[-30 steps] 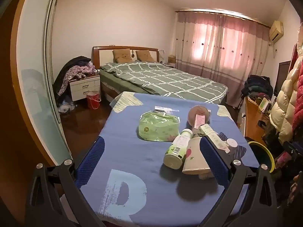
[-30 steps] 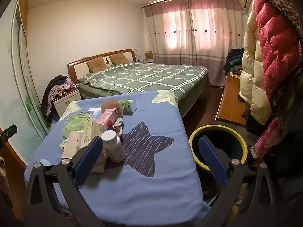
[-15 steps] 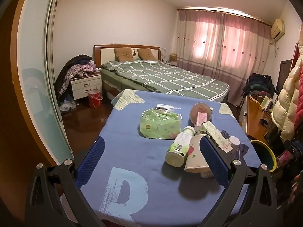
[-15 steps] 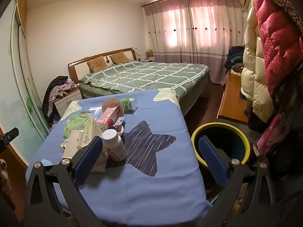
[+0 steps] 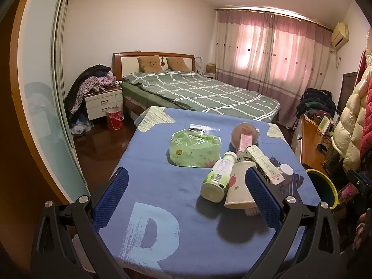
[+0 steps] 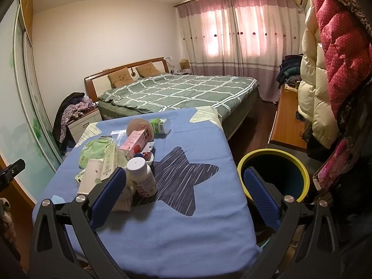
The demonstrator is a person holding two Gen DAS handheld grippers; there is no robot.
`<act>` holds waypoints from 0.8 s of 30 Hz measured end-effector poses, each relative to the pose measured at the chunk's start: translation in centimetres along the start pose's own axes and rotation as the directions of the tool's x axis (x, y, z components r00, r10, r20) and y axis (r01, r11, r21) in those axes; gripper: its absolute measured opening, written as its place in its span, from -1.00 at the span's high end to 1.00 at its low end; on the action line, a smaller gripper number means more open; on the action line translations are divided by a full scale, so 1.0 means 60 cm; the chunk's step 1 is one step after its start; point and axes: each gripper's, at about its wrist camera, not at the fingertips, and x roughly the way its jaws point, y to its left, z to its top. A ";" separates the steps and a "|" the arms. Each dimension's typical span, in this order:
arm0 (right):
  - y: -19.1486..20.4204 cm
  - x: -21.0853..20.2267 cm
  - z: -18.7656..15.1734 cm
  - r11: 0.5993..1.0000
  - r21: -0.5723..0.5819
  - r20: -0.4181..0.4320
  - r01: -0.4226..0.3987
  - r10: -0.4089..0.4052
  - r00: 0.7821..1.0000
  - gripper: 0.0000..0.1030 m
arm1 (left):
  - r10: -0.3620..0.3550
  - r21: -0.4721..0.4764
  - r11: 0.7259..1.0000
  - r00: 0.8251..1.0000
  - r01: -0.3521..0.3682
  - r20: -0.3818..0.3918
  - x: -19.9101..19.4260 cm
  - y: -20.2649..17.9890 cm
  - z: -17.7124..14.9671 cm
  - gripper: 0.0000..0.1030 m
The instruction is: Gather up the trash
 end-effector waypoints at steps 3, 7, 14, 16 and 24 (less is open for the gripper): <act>-0.005 0.000 0.002 1.000 0.004 0.003 0.002 -0.002 1.000 -0.88 | -0.001 0.003 1.000 1.000 0.001 -0.002 0.001 -0.003 -0.001 -0.93; -0.006 0.001 0.001 1.000 0.006 0.002 0.001 -0.001 1.000 -0.88 | -0.004 0.008 1.000 1.000 0.004 -0.007 0.002 -0.005 -0.002 -0.93; -0.002 0.007 0.000 1.000 0.011 -0.002 -0.001 0.001 1.000 -0.88 | -0.005 0.011 1.000 1.000 0.005 -0.018 0.005 -0.010 -0.004 -0.93; 0.002 0.009 -0.001 1.000 0.012 -0.002 -0.002 0.002 1.000 -0.88 | -0.008 0.010 1.000 1.000 0.008 -0.019 0.006 -0.008 -0.004 -0.93; -0.011 0.007 -0.001 1.000 0.017 -0.005 -0.004 0.004 1.000 -0.88 | -0.010 0.010 1.000 0.999 0.010 -0.033 0.014 -0.007 -0.004 -0.93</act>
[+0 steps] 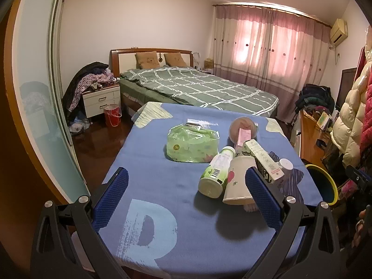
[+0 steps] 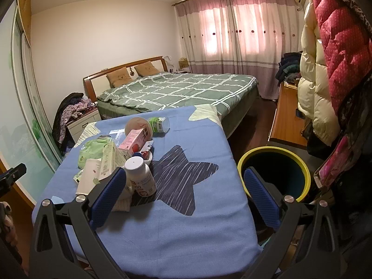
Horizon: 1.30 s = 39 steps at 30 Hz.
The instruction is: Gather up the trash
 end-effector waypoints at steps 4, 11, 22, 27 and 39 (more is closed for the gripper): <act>0.000 0.000 0.000 1.000 0.000 0.001 0.001 -0.001 1.000 -0.88 | -0.002 0.002 1.000 1.000 0.002 -0.004 0.002 -0.002 -0.001 -0.93; 0.000 0.003 -0.004 1.000 0.001 -0.002 0.001 -0.001 1.000 -0.88 | -0.001 0.003 1.000 1.000 0.001 -0.006 0.004 -0.003 -0.001 -0.93; -0.001 0.003 -0.002 1.000 0.002 -0.002 0.000 0.000 1.000 -0.88 | -0.006 0.007 1.000 1.000 0.006 -0.014 0.007 -0.006 -0.006 -0.93; 0.000 0.003 -0.004 1.000 0.001 -0.003 0.000 0.000 1.000 -0.88 | -0.005 0.007 1.000 1.000 0.005 -0.014 0.007 -0.006 -0.007 -0.93; -0.001 0.004 -0.004 1.000 0.004 -0.003 0.000 0.000 1.000 -0.88 | -0.006 0.009 1.000 1.000 0.007 -0.018 0.008 -0.008 -0.007 -0.93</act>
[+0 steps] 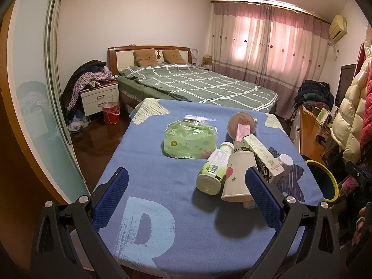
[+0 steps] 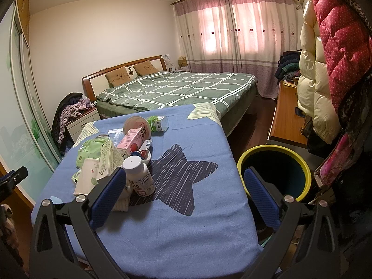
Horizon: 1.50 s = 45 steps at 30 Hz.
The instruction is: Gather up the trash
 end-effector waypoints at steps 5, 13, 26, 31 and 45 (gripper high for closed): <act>-0.001 0.000 0.000 1.000 0.000 -0.001 0.000 0.000 1.000 -0.88 | 0.001 0.002 1.000 1.000 -0.001 -0.008 0.008 -0.002 0.000 -0.93; 0.004 0.019 -0.008 1.000 -0.004 -0.024 -0.004 0.004 1.000 -0.88 | 0.012 0.000 1.000 1.000 -0.012 0.001 0.015 0.000 0.005 -0.93; 0.092 0.084 -0.019 0.987 -0.089 -0.073 -0.134 0.128 0.989 -0.88 | 0.025 -0.010 1.000 1.000 -0.025 -0.006 0.034 0.007 0.005 -0.93; 0.136 0.101 -0.029 0.970 -0.151 -0.104 -0.193 0.179 0.978 -0.58 | 0.029 -0.013 1.000 1.000 -0.029 -0.005 0.040 0.012 0.003 -0.93; 0.182 0.178 -0.056 0.951 -0.153 -0.246 -0.267 0.225 0.943 -0.10 | 0.028 -0.028 0.999 0.998 -0.029 -0.049 0.076 0.023 -0.003 -0.93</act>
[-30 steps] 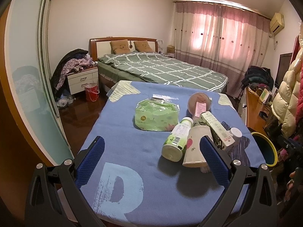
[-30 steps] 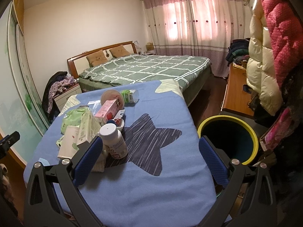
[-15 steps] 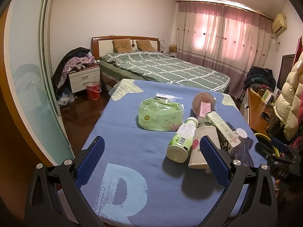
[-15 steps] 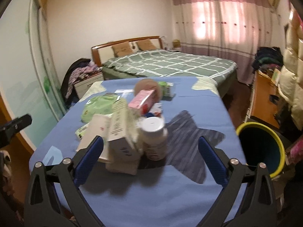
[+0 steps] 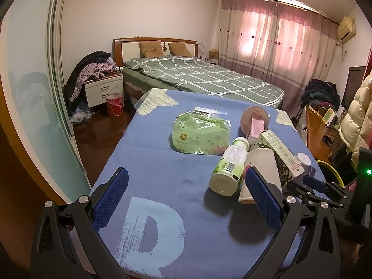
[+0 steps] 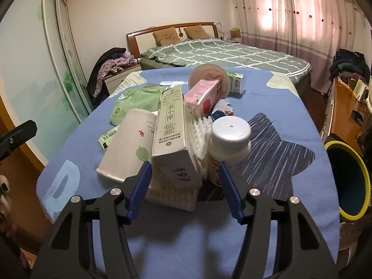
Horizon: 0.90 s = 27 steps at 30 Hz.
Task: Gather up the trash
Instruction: 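Reach the right gripper to the white box and grasp it, then carry the white box with the right gripper and drop it into the yellow-rimmed bin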
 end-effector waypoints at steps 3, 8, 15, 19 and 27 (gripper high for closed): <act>-0.002 0.013 -0.001 1.000 0.003 -0.017 -0.012 0.013 1.000 -0.02 | 0.000 -0.002 1.000 1.000 0.000 -0.008 0.005 0.000 -0.004 -0.93; 0.001 0.033 0.000 0.999 0.009 -0.044 -0.031 0.032 0.999 0.28 | -0.002 -0.003 1.000 1.000 0.002 -0.016 0.014 0.000 -0.004 -0.93; 0.000 0.021 -0.002 0.998 0.018 -0.031 -0.053 0.054 0.998 0.41 | -0.003 -0.004 1.000 1.000 0.003 -0.021 0.019 0.000 -0.006 -0.93; 0.004 -0.015 0.003 0.996 0.009 0.009 -0.086 0.086 0.996 0.43 | -0.005 0.001 1.000 1.000 0.005 -0.023 0.021 -0.001 -0.007 -0.93; -0.004 -0.084 0.022 0.992 0.022 0.099 -0.121 0.118 0.988 0.43 | -0.018 0.017 1.000 1.000 0.018 -0.025 0.018 -0.010 -0.010 -0.93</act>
